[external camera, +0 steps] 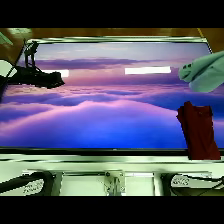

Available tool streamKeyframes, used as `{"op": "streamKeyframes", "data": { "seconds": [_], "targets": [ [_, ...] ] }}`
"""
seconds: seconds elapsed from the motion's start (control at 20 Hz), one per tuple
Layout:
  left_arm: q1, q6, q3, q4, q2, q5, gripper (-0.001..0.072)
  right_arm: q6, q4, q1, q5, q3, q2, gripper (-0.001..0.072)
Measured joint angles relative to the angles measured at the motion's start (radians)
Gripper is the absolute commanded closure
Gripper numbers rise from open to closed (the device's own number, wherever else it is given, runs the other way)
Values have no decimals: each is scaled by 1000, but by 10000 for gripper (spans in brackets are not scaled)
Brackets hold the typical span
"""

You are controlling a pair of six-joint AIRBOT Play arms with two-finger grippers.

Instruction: Fold the shirts.

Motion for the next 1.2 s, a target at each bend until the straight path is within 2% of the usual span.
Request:
{"op": "streamKeyframes", "data": {
  "seconds": [0.15,0.4,0.75,0.95,1.15,1.2],
  "targets": [
    [-4,0,0,-5,0,0,672,54,-133,-1,89,-20,-26,651],
    [-6,0,0,-7,-1,0,672,98,-220,-1,118,-28,-35,651],
    [-6,-1,0,-8,-1,0,671,167,-496,-6,347,-58,-37,651],
    [-6,2,0,-8,-1,0,671,177,-532,-34,373,-243,11,651],
    [-6,17,0,-8,-1,0,671,181,-565,-105,427,-554,93,649],
    [-6,20,0,-8,-1,0,672,181,-585,-127,429,-630,115,619]
  ]
}}
